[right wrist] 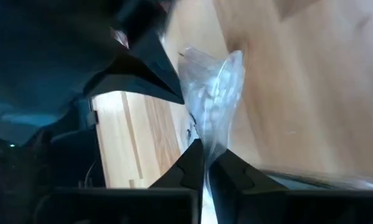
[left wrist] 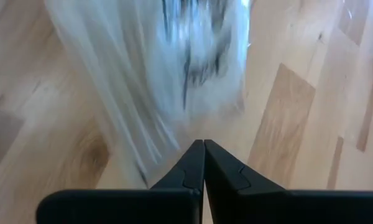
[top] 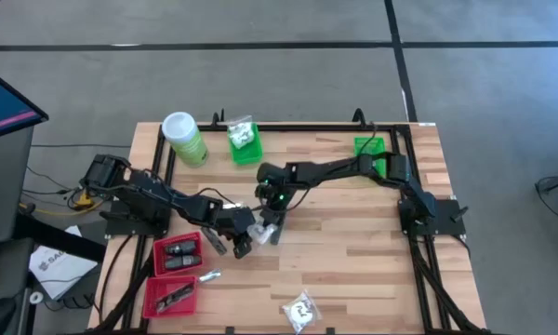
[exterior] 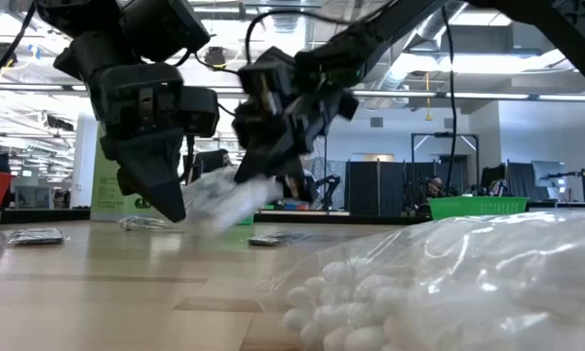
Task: Pick & Place Travel size toiletries
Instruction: Put the white vanity pack into the top left green basket, then put the black comb into the bottom red basket
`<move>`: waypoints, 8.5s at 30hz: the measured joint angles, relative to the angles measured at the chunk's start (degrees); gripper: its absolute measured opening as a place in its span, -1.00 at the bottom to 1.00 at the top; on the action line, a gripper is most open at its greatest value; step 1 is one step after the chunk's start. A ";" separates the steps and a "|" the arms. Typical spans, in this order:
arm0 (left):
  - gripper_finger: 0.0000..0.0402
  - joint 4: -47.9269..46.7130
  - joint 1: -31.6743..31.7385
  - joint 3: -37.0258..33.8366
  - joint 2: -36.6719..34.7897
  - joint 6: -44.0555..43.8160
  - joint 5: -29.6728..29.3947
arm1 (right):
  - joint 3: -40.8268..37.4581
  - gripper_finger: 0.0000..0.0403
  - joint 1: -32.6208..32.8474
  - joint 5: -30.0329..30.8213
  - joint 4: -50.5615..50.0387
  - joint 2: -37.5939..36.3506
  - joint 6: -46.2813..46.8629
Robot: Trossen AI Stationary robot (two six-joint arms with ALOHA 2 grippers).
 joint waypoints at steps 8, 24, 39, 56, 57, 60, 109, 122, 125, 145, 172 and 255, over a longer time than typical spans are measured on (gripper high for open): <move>-1.00 0.36 -0.96 -0.04 -6.88 -3.71 -2.48 | -0.02 -0.99 -2.52 8.36 -10.92 -8.83 -10.37; -0.99 0.39 7.35 -0.05 -26.17 -0.15 -9.51 | 0.00 -1.00 -2.49 17.53 -22.10 -18.45 -22.68; 0.06 19.88 16.69 0.00 -20.21 4.23 9.49 | 10.46 -1.00 4.54 22.34 -33.70 -17.83 -28.00; -0.01 18.61 17.07 10.00 -7.08 9.39 15.56 | 12.63 -1.00 4.55 21.75 -40.04 -17.81 -28.41; -0.04 18.12 17.07 10.56 -6.55 10.09 16.41 | 12.63 -1.00 4.55 21.46 -40.94 -17.81 -28.54; -0.10 14.71 17.07 12.43 -5.25 12.10 18.51 | 12.63 -1.00 4.59 21.05 -43.34 -17.81 -28.85; -0.99 6.34 17.65 14.97 -4.78 13.26 13.21 | 19.98 -0.12 2.77 19.19 -51.15 -18.25 -30.99; -1.00 0.70 35.10 12.84 -12.83 19.41 -12.19 | 37.32 0.19 -2.29 19.11 -59.89 -18.31 -30.18; -1.00 -0.49 40.68 12.56 -12.93 19.33 -15.14 | 39.25 0.18 -2.45 19.09 -61.42 -18.31 -30.16; -1.00 16.86 50.45 -3.06 -11.87 10.83 -11.77 | 39.43 0.18 -2.60 19.00 -63.25 -18.31 -31.10; -0.81 1.04 48.59 4.33 -3.38 13.18 -20.83 | 39.39 0.18 -2.58 19.00 -62.60 -18.29 -31.31; -1.00 -40.38 31.05 39.23 -2.30 18.13 -16.61 | 39.36 0.18 -2.58 19.00 -65.79 -18.27 -34.51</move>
